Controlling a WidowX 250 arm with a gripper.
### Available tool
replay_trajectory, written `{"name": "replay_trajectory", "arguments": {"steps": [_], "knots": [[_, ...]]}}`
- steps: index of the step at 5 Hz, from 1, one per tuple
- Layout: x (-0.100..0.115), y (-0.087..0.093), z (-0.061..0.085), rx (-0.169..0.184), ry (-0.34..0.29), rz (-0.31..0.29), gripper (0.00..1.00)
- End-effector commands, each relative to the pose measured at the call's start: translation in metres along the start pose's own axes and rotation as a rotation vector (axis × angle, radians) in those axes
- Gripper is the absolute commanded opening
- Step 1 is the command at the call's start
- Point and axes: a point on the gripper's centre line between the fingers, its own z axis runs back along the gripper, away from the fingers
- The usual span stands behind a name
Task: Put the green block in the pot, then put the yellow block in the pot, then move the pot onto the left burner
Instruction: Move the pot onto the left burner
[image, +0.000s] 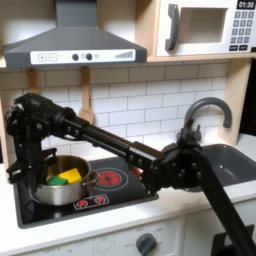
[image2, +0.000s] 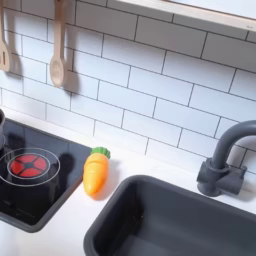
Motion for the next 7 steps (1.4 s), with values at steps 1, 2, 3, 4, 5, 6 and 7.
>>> {"name": "replay_trajectory", "arguments": {"steps": [1, 2, 3, 4, 5, 6, 7], "knots": [[-0.006, -0.014, 0.008, -0.016, -0.013, -0.039, 1.0], [-0.009, -0.018, 0.021, -0.011, -0.046, -0.055, 1.0], [-0.014, -0.025, 0.029, -0.02, -0.067, -0.076, 1.0], [-0.027, -0.041, 0.037, -0.022, -0.087, -0.127, 1.0], [-0.038, -0.062, 0.039, -0.042, -0.085, -0.172, 1.0], [-0.052, -0.082, 0.029, -0.065, -0.044, -0.206, 1.0], [-0.067, -0.103, 0.023, -0.047, -0.028, -0.257, 1.0]]}}
